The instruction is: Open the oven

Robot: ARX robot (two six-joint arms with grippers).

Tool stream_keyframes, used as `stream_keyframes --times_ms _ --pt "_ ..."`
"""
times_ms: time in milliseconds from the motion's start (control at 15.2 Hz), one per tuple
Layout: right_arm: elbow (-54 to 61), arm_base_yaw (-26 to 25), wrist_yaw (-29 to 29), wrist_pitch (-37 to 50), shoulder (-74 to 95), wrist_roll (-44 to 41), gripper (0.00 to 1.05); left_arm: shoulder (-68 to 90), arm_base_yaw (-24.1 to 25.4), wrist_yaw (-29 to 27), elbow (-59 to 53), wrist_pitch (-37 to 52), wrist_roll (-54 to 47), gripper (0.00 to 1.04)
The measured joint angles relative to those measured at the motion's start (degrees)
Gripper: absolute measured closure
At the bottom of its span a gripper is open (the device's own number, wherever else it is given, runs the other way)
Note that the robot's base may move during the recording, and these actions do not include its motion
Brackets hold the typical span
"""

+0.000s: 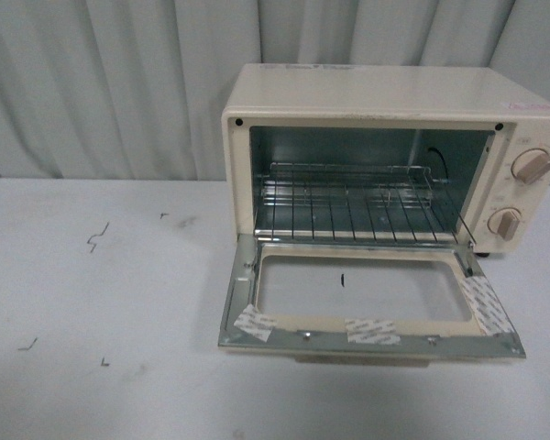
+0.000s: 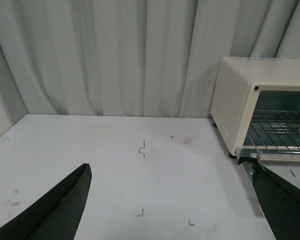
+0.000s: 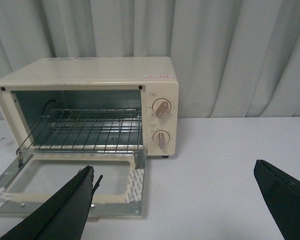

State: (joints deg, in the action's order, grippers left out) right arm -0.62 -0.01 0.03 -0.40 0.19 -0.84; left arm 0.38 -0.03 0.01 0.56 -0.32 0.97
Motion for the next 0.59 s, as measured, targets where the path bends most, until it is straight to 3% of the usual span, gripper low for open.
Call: stream_keyframes --times_ms 593 --pt "0.0 0.0 -0.07 0.39 -0.04 0.0 0.06 0.0 0.0 -0.04 0.0 0.13 0.0 0.07"
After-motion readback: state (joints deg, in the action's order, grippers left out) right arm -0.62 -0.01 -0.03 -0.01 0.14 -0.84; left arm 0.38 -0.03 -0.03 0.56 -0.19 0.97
